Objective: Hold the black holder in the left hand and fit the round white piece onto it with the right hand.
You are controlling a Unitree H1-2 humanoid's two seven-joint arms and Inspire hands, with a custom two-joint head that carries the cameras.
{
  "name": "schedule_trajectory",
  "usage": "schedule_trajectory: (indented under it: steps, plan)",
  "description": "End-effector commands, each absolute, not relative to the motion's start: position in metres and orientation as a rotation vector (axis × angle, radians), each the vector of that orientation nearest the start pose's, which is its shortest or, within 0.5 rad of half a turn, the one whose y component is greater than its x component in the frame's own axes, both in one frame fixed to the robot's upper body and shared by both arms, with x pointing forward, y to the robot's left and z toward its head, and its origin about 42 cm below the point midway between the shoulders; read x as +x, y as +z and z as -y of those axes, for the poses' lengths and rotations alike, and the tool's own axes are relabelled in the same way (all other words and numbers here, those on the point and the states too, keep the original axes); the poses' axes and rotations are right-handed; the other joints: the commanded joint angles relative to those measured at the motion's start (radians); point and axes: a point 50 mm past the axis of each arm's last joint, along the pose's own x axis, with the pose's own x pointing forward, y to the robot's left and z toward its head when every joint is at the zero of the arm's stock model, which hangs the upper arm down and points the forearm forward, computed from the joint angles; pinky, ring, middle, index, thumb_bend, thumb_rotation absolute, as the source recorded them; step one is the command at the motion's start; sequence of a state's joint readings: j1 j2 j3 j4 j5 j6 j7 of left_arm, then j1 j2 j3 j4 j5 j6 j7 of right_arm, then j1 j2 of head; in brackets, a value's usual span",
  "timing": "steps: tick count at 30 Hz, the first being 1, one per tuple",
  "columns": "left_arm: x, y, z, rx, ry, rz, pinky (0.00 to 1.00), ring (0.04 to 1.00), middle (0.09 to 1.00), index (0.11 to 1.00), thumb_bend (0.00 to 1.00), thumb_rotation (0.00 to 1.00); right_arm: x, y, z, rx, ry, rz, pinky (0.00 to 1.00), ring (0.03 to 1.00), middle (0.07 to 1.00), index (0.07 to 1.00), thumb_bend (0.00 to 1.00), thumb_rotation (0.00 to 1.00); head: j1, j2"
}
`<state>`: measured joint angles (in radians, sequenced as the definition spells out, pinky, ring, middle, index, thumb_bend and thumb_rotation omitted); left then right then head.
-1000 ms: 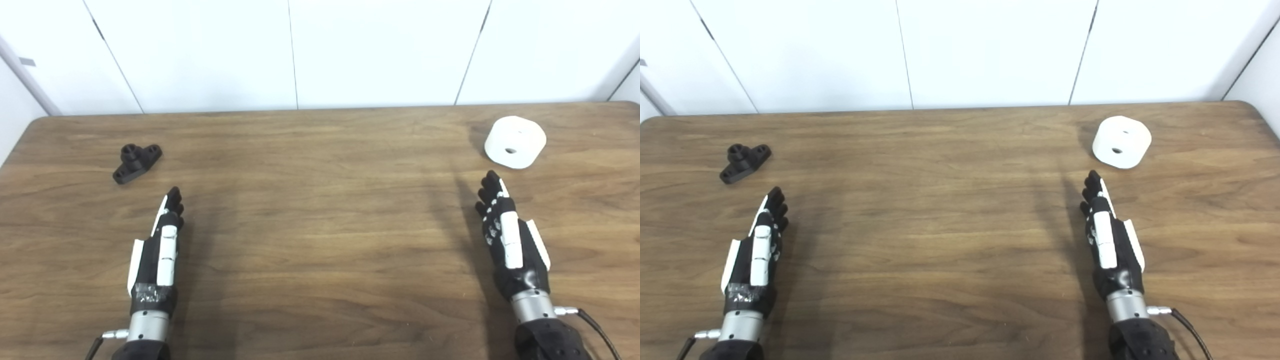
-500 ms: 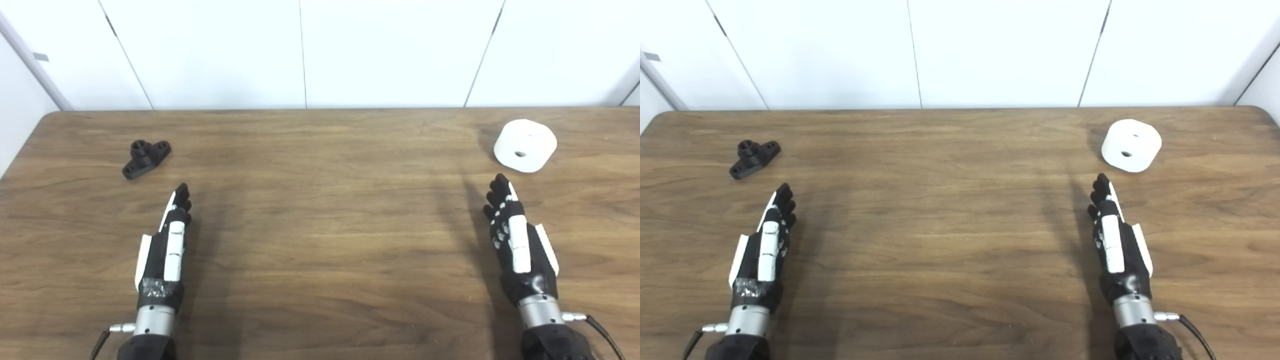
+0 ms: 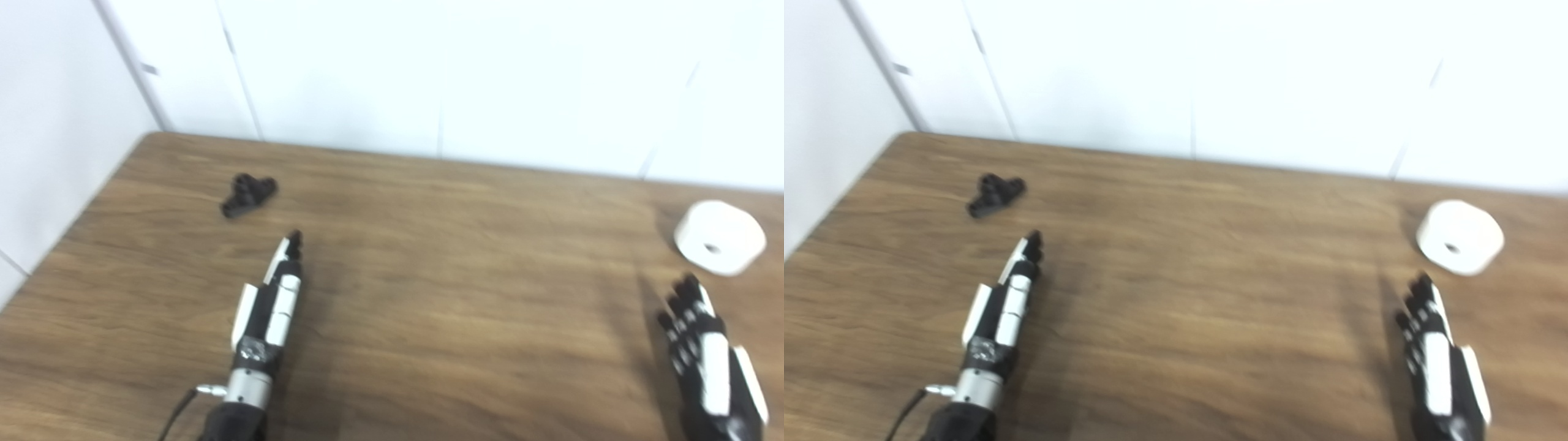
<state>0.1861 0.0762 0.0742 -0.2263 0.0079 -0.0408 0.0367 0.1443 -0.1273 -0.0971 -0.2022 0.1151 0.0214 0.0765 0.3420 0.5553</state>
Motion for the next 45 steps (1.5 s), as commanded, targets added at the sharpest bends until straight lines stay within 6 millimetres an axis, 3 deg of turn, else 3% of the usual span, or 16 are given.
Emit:
schedule_trajectory:
  steps: [1,6,15,45]
  plan:
    - [0.217,0.117,-0.255,0.096,0.147,0.117,1.0,1.0,1.0,0.997,0.52,0.95,0.231,0.119,0.286,-0.044,-0.045,0.042,1.0,1.0,1.0,1.0,0.6,1.0,0.007,-0.004]
    - [0.216,0.112,-0.25,0.106,0.147,0.11,1.0,1.0,1.0,0.993,0.5,0.95,0.232,0.117,0.289,-0.036,-0.036,0.043,1.0,1.0,1.0,1.0,0.61,1.0,0.044,-0.033]
    - [0.216,0.106,-0.244,0.1,0.139,0.112,1.0,1.0,1.0,0.985,0.57,0.9,0.231,0.111,0.294,-0.033,-0.053,0.058,1.0,0.997,0.978,1.0,0.61,1.0,0.082,-0.075]
    - [0.211,0.098,-0.238,0.089,0.135,0.108,1.0,1.0,1.0,0.984,0.59,0.9,0.229,0.098,0.3,-0.039,-0.05,0.043,1.0,0.976,0.928,0.992,0.68,1.0,0.061,-0.119]
